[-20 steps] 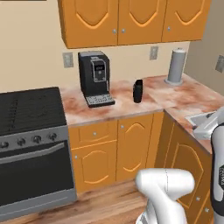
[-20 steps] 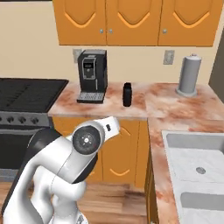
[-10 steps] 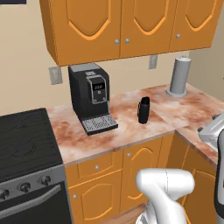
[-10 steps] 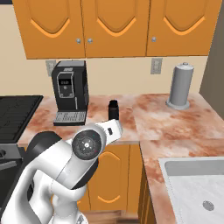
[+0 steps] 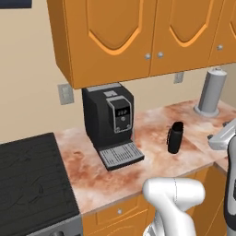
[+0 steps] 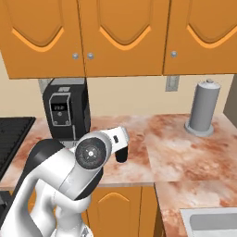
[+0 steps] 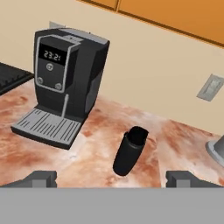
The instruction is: Move the drinks to the dining counter.
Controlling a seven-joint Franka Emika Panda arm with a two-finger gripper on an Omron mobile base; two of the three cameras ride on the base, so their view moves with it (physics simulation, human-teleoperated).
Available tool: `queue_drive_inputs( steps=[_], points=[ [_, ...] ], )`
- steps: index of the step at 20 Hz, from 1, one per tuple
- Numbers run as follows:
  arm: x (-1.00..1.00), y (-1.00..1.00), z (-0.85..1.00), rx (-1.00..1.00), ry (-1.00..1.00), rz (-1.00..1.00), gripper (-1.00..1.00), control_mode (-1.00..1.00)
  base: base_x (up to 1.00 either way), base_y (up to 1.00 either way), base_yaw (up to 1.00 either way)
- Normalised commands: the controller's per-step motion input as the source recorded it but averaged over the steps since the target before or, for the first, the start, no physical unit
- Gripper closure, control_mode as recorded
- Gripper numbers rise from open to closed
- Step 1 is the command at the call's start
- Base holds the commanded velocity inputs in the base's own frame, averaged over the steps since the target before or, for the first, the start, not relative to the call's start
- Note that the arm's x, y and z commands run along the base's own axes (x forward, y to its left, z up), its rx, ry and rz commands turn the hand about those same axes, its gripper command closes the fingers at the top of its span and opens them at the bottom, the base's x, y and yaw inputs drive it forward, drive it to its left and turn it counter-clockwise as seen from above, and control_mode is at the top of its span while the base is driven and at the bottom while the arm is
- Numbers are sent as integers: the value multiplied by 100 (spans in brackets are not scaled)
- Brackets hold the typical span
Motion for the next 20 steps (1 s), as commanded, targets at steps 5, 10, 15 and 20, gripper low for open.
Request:
queue_drive_inputs(
  steps=[5,10,15,20],
  points=[
    [0,0,0,0,0,0,-100,100,57,0,7],
    [0,0,0,0,0,0,-100,100,57,0,19],
    [0,0,0,0,0,0,-100,100,62,0,25],
    [0,0,0,0,0,0,-100,100,40,0,14]
  ],
)
